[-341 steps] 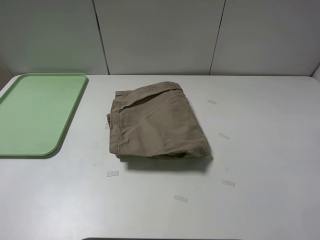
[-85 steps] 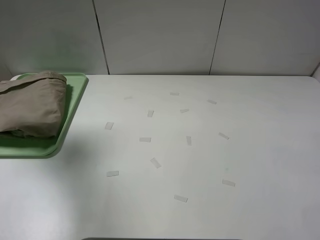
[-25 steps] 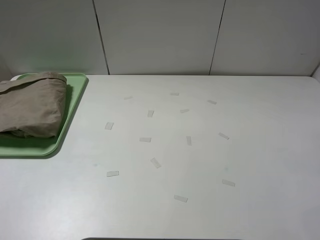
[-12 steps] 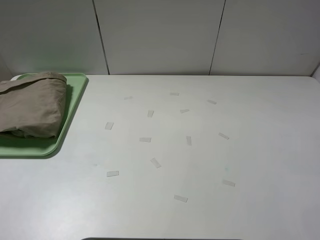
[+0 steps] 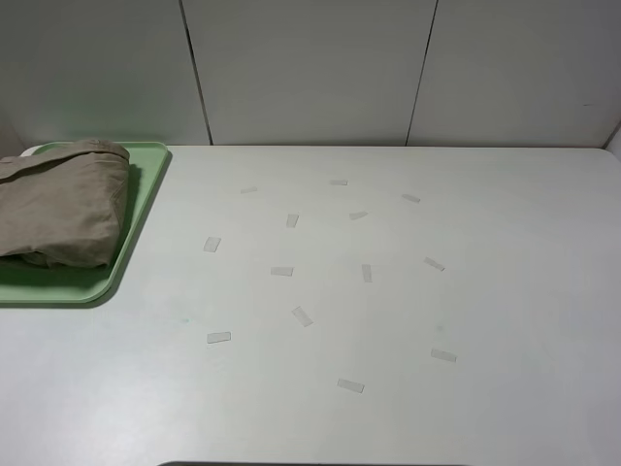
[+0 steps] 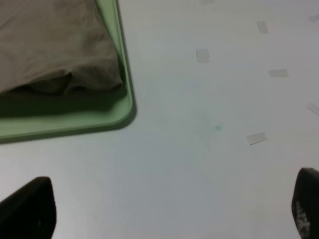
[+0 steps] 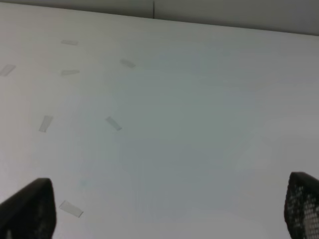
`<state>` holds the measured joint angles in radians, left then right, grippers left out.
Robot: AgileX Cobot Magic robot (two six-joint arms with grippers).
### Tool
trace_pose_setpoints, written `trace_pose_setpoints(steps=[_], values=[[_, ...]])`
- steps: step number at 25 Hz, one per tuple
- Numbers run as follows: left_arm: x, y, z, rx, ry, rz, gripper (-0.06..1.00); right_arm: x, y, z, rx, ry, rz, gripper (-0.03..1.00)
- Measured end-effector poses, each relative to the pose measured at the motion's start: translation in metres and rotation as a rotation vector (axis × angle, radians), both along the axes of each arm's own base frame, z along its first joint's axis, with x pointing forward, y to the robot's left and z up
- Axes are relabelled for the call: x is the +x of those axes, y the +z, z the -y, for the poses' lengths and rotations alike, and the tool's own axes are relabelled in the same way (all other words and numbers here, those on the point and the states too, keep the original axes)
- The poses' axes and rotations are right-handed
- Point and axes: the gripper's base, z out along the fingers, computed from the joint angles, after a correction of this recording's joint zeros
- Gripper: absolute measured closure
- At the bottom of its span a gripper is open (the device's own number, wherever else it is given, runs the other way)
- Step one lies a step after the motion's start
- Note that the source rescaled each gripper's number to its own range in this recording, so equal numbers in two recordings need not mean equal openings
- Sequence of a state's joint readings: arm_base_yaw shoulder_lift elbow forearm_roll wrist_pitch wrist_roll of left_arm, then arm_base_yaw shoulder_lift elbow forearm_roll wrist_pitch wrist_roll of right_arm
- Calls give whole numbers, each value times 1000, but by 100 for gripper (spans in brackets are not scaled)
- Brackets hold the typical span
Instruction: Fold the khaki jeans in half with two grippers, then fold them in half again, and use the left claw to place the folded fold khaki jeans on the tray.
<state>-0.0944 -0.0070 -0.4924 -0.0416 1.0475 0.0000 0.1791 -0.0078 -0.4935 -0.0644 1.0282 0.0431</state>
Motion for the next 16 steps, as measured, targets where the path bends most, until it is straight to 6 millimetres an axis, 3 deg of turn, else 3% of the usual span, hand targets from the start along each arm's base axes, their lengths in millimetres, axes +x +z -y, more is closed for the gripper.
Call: trace_pose_setpoints(steps=[16], values=[[0,0,0,0,-17,0,-6,0,0,0,0,0,0,-3]])
